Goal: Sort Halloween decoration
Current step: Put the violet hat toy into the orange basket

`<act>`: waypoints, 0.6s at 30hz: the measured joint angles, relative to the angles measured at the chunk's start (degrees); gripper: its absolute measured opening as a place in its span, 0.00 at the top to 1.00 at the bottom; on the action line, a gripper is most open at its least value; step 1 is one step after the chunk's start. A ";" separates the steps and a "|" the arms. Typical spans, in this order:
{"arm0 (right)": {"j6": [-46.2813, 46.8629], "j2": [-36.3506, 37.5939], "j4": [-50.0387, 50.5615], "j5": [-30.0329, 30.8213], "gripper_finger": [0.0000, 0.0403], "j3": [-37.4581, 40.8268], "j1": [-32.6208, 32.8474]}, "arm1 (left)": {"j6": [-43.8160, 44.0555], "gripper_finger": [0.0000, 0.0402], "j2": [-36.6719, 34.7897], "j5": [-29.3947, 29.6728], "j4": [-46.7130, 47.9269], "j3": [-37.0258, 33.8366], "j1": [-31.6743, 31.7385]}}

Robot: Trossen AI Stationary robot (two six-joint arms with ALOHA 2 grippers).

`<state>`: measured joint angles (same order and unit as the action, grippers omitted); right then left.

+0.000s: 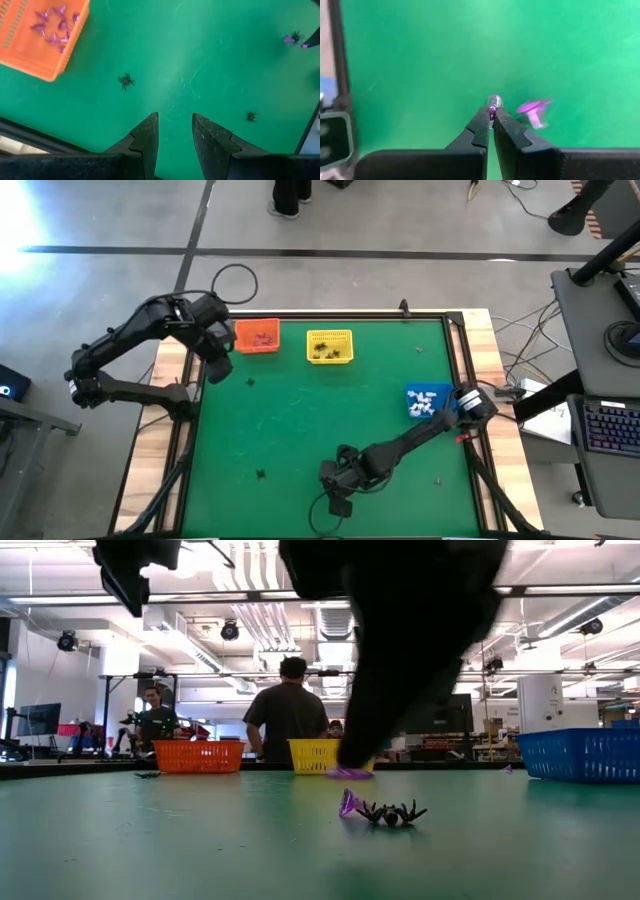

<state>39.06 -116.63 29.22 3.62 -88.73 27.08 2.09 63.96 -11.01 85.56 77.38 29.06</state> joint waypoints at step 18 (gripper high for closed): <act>-3.42 1.54 -1.30 0.85 0.98 -3.45 -16.00 | 1.15 0.75 -2.51 0.02 -6.19 -3.58 -1.25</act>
<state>35.64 -115.09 27.92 4.47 -92.18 11.08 3.24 61.45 -10.98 79.37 73.80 27.81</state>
